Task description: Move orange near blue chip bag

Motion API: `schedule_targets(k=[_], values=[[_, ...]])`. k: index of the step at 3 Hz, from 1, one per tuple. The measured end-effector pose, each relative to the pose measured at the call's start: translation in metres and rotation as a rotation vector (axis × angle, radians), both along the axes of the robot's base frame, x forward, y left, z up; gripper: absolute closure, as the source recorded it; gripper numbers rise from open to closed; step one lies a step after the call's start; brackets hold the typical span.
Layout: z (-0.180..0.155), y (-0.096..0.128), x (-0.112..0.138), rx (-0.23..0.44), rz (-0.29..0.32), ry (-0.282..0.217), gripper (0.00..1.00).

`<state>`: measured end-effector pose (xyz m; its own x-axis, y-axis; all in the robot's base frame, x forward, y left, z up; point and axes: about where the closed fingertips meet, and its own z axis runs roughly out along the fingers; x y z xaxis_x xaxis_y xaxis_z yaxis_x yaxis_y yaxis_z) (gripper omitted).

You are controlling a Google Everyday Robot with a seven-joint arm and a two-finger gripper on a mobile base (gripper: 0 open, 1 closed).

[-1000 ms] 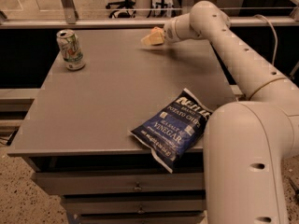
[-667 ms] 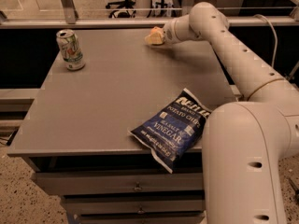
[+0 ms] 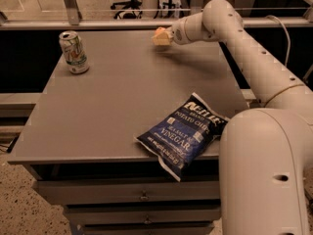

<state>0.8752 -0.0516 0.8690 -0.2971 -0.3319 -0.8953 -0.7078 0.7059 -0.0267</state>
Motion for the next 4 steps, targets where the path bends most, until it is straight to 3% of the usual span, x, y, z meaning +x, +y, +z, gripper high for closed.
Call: schedule_targets(k=[1, 2, 4], values=[[0.013, 0.001, -0.030, 0.002, 0.092, -0.008, 1.00], [0.023, 0.002, -0.086, 0.004, 0.239, 0.005, 1.00], [0.028, -0.002, -0.153, 0.013, 0.423, 0.024, 1.00]])
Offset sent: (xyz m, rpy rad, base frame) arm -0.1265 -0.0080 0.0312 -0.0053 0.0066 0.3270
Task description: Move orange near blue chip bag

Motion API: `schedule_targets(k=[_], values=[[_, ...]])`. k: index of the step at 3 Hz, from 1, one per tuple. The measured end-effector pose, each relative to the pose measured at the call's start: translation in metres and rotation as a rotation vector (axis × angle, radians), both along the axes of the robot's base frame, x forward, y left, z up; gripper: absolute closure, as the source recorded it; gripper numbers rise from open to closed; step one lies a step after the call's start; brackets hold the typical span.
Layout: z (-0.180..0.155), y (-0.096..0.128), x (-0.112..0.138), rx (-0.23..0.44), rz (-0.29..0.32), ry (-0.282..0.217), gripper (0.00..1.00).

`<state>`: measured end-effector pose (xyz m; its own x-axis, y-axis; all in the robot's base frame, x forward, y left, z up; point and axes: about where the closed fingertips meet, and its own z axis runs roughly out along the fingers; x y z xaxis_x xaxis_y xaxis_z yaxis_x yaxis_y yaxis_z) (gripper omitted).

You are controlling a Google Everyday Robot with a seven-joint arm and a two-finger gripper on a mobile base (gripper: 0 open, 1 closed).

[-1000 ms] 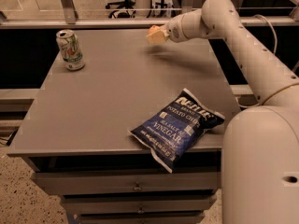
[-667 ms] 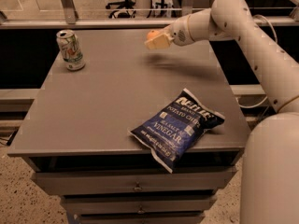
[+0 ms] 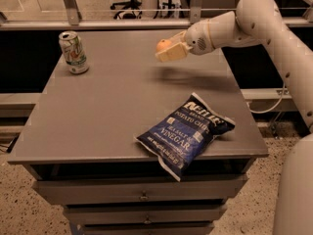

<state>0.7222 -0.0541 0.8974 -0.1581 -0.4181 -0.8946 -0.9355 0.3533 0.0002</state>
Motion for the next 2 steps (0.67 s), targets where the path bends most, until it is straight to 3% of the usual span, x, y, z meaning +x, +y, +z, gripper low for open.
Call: schedule_targets(k=[1, 2], values=[[0.000, -0.012, -0.043, -0.021, 0.148, 0.004, 1.00], [-0.002, -0.025, -0.068, -0.036, 0.239, -0.001, 1.00]])
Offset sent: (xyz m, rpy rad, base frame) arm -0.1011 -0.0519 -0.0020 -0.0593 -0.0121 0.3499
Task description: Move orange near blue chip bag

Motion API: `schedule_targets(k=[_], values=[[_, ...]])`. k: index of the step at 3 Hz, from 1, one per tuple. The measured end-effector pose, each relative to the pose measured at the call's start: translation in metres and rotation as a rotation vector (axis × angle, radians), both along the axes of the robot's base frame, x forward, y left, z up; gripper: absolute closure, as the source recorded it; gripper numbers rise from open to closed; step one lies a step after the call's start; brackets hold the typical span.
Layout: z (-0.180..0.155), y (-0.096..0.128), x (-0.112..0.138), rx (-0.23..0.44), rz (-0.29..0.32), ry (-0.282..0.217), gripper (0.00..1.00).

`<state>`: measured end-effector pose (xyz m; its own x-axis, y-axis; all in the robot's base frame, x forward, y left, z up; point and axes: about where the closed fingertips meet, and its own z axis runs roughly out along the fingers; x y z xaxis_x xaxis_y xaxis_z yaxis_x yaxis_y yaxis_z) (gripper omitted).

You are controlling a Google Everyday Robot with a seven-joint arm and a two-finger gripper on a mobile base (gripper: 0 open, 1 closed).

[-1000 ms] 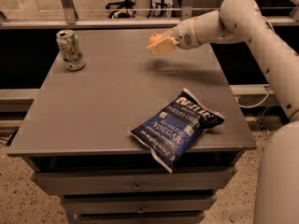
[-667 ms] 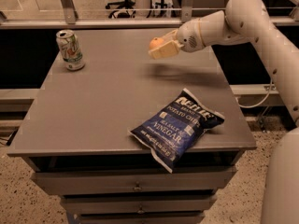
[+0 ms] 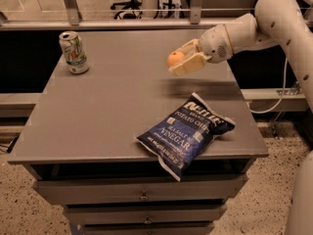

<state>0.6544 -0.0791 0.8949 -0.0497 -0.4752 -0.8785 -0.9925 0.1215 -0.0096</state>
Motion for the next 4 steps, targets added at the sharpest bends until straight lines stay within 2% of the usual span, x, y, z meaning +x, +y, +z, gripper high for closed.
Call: schedule_targets(k=[1, 2, 3, 4], values=[[-0.004, -0.032, -0.016, -0.019, 0.039, -0.009, 1.00], [-0.008, -0.069, -0.024, -0.033, 0.041, -0.018, 1.00], [-0.015, -0.096, -0.031, -0.033, 0.065, -0.019, 1.00], [-0.021, -0.104, -0.032, -0.026, 0.091, -0.018, 1.00]])
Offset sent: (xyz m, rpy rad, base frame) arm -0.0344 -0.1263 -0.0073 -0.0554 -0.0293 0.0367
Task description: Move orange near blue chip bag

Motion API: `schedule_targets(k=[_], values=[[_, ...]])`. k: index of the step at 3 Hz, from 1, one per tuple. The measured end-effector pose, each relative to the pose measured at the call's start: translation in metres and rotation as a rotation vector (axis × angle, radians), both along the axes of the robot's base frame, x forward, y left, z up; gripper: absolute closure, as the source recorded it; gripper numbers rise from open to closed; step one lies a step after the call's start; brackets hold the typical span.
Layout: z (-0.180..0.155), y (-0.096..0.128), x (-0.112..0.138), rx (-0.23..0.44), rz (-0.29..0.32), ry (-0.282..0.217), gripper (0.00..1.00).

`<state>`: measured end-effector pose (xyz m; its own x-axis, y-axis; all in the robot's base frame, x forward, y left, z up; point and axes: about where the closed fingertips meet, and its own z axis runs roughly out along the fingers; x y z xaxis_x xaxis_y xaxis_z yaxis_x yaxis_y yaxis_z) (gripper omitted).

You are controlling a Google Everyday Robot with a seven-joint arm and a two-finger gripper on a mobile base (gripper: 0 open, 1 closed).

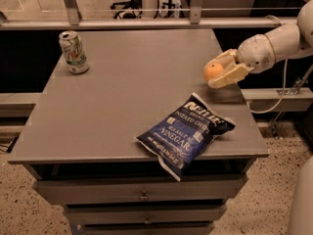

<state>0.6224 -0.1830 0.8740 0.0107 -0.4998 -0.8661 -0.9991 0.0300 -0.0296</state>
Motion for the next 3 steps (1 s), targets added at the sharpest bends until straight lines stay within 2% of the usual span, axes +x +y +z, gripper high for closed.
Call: schedule_targets(k=[3], values=[[-0.008, 0.032, 0.000, 0.051, 0.143, -0.009, 1.00]])
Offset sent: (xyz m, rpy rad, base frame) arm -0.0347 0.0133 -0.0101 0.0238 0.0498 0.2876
